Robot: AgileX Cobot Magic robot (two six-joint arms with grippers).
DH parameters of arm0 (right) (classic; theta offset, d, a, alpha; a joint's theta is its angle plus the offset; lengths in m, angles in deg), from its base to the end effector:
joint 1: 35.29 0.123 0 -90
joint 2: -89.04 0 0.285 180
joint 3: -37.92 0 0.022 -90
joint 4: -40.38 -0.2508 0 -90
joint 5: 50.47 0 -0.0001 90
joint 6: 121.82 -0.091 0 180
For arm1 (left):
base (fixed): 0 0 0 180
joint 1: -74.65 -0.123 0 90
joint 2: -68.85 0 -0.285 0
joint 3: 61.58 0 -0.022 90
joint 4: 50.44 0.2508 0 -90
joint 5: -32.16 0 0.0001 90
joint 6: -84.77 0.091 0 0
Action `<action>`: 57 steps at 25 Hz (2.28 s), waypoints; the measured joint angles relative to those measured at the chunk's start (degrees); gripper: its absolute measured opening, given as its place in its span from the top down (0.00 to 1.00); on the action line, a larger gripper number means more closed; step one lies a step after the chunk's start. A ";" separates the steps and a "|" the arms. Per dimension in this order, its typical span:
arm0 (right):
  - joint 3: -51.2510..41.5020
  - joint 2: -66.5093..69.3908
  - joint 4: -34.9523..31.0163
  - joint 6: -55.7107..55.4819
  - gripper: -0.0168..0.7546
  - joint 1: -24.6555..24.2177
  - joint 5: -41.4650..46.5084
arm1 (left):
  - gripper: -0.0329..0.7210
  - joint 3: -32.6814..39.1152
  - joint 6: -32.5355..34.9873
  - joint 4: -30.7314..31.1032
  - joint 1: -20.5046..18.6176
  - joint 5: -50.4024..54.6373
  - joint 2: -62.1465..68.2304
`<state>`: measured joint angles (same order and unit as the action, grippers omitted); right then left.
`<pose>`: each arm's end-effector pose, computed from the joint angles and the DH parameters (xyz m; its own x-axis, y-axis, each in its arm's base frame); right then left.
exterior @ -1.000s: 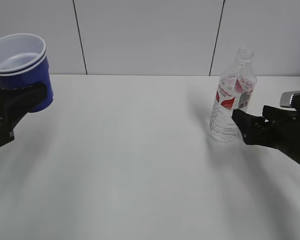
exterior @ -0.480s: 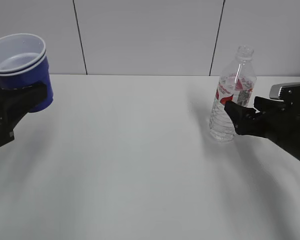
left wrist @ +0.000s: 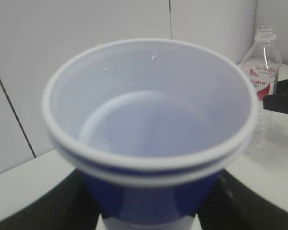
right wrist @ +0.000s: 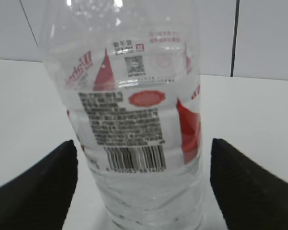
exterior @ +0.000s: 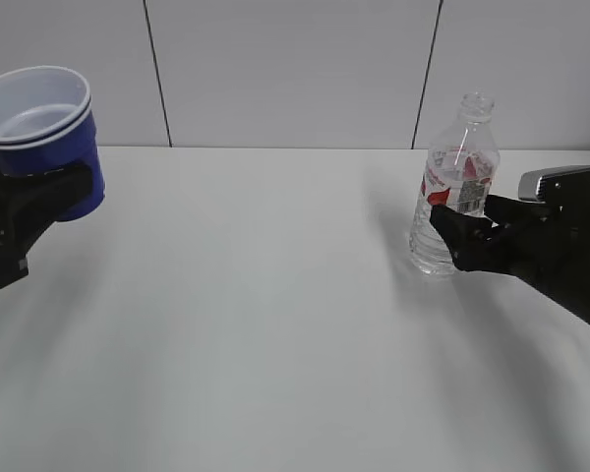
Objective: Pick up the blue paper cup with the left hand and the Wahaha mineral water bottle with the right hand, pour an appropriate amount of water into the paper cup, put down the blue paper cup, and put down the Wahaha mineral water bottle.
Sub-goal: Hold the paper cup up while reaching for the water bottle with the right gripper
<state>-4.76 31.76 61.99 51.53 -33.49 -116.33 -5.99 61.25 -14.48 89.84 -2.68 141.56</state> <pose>0.3215 0.0407 0.1090 -0.1769 -0.0475 -0.9831 -0.3674 0.9298 0.0212 0.1951 -0.0846 0.2436 -0.0766 0.1440 -0.9866 0.5810 0.8106 0.0732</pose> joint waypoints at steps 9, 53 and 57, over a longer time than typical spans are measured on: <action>2.25 0.12 1.51 -3.63 0.14 0.00 0.00 | 0.39 0.00 0.00 0.00 0.00 0.00 0.00; 6.19 4.51 3.85 -3.74 0.16 -0.22 -1.79 | 0.39 0.00 0.00 0.00 0.00 0.00 0.00; 6.19 4.51 3.77 -3.74 0.17 -0.22 -2.00 | 0.39 0.00 0.00 0.00 0.00 0.00 0.00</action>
<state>1.43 36.26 65.76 47.79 -33.71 -118.33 -5.99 61.25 -14.48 89.84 -2.68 141.56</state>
